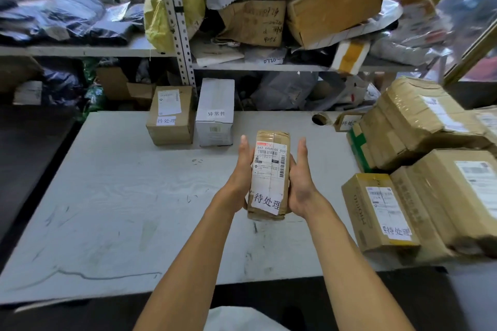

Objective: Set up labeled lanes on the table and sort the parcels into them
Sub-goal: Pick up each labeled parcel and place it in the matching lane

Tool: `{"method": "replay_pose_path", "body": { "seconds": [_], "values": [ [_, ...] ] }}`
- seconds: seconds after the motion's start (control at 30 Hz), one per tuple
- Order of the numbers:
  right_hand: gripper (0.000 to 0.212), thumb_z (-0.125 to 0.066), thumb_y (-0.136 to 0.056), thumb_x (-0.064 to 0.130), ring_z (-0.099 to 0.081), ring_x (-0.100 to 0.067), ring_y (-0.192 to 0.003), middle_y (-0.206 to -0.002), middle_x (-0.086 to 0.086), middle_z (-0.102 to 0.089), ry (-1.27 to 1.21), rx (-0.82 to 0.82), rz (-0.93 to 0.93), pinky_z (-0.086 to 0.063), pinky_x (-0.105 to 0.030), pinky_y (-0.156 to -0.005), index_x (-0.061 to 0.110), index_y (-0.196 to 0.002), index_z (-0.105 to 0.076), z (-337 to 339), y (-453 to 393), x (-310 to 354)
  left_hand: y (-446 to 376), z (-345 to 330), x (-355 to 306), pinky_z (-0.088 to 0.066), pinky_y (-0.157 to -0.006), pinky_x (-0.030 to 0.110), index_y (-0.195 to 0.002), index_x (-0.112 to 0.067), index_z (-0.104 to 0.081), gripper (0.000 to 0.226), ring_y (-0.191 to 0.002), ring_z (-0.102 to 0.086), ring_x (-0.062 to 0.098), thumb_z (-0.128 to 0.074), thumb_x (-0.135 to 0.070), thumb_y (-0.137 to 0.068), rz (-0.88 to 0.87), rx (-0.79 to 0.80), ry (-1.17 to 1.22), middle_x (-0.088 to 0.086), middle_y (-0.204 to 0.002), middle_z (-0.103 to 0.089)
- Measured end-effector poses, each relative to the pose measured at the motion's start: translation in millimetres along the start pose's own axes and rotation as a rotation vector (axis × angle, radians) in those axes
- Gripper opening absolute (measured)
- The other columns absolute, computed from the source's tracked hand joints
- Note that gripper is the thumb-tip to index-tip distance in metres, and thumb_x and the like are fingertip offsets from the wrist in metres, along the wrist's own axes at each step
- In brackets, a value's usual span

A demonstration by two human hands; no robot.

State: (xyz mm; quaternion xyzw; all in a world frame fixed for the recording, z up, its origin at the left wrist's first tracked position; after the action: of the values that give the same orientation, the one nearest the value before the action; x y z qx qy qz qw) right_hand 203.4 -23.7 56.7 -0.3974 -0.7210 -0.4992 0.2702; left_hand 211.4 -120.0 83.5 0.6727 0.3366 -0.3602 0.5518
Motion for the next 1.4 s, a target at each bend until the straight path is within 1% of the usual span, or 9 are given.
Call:
{"method": "replay_pose_path", "body": {
  "seconds": [0.13,0.27,0.37,0.67,0.97,1.13,1.23,1.3,1.4],
  "values": [
    [0.077,-0.012,-0.091,0.084,-0.074,-0.028,-0.107,-0.116,-0.006,-0.077,0.047,0.011,0.002,-0.056,-0.055,-0.097,0.042,-0.101,-0.076,42.8,26.2,1.8,15.9,-48.0,12.3,-0.046,-0.066,0.033,-0.096,-0.053,-0.058,0.063,-0.078,-0.059,-0.001,0.003,-0.069,-0.097,-0.008,-0.038,-0.018,-0.019,-0.086,-0.065],
    [0.079,-0.014,-0.089,0.088,-0.071,-0.031,-0.113,-0.122,-0.008,-0.075,0.056,0.010,-0.001,-0.052,-0.060,-0.102,0.041,-0.107,-0.076,94.4,53.4,3.5,30.0,-102.2,27.5,-0.045,-0.073,0.037,-0.097,-0.052,-0.054,0.060,-0.081,-0.058,0.002,0.004,-0.068,-0.098,-0.031,-0.052,-0.019,-0.017,-0.092,-0.063],
    [0.080,-0.017,-0.088,0.088,-0.071,-0.032,-0.114,-0.120,-0.010,-0.076,0.049,0.016,-0.011,-0.050,-0.062,-0.105,0.040,-0.102,-0.079,124.0,73.3,0.6,40.2,-136.1,41.6,-0.044,-0.062,0.028,-0.097,-0.050,-0.056,0.061,-0.078,-0.059,-0.001,0.003,-0.066,-0.099,-0.014,-0.045,-0.014,-0.017,-0.090,-0.064],
    [0.084,-0.024,-0.083,0.094,-0.067,-0.036,-0.121,-0.128,-0.011,-0.072,0.025,-0.026,-0.002,-0.045,-0.066,-0.109,0.037,-0.113,-0.078,169.3,91.3,9.2,38.2,-181.3,48.3,-0.045,-0.061,0.029,-0.096,-0.049,-0.056,0.061,-0.077,-0.060,0.000,0.001,-0.069,-0.098,0.003,-0.034,-0.035,-0.017,-0.087,-0.065],
    [0.080,-0.013,-0.086,0.091,-0.070,-0.028,-0.110,-0.121,-0.007,-0.074,0.106,0.031,0.030,-0.054,-0.056,-0.098,0.044,-0.100,-0.076,204.7,97.5,66.4,16.5,-230.9,25.7,-0.040,-0.096,0.065,-0.099,-0.054,-0.056,0.063,-0.090,-0.058,0.015,0.002,-0.079,-0.091,-0.013,-0.043,0.001,-0.010,-0.097,-0.064],
    [0.075,-0.014,-0.086,0.091,-0.063,-0.033,-0.123,-0.131,-0.008,-0.069,0.169,0.048,0.036,-0.045,-0.061,-0.111,0.047,-0.101,-0.072,235.2,97.2,88.5,9.9,-271.7,14.4,-0.054,-0.060,0.029,-0.091,-0.043,-0.057,0.064,-0.062,-0.066,0.004,0.003,-0.065,-0.100,-0.051,-0.058,0.017,-0.013,-0.077,-0.067],
    [0.075,-0.013,-0.085,0.092,-0.058,-0.035,-0.133,-0.144,-0.013,-0.061,0.211,0.055,0.035,-0.041,-0.063,-0.114,0.046,-0.108,-0.068,253.7,92.4,95.4,1.7,-289.4,19.4,-0.048,-0.084,0.044,-0.092,-0.045,-0.057,0.065,-0.076,-0.060,0.011,0.003,-0.068,-0.098,-0.035,-0.082,0.041,-0.008,-0.086,-0.064],
    [0.085,-0.014,-0.084,0.093,-0.056,-0.035,-0.135,-0.146,-0.014,-0.059,0.237,0.044,0.049,-0.040,-0.063,-0.115,0.039,-0.124,-0.066,265.0,87.2,100.1,-6.8,-295.6,22.9,-0.047,-0.089,0.049,-0.094,-0.044,-0.058,0.066,-0.080,-0.059,0.015,0.003,-0.069,-0.097,-0.020,-0.100,0.066,-0.005,-0.090,-0.064],
    [0.118,-0.024,-0.064,0.108,-0.049,-0.034,-0.142,-0.155,-0.012,-0.051,0.314,0.057,0.050,-0.034,-0.065,-0.118,0.032,-0.150,-0.051,270.4,84.8,104.3,-17.3,-302.4,35.4,-0.035,-0.106,0.071,-0.130,-0.045,-0.055,0.078,-0.118,-0.058,0.038,0.001,-0.080,-0.089,0.062,-0.095,0.050,0.010,-0.127,-0.064]
  ]
}}
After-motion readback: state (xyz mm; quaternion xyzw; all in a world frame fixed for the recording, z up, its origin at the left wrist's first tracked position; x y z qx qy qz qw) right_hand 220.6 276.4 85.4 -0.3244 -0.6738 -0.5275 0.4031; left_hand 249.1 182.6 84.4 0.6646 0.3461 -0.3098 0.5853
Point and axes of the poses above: each hand's wrist, its own y-axis away from the middle knuckle, its own z-axis out of the back of the hand, x = y × z, the point moved 9 cm from there along -y, towards the middle knuckle
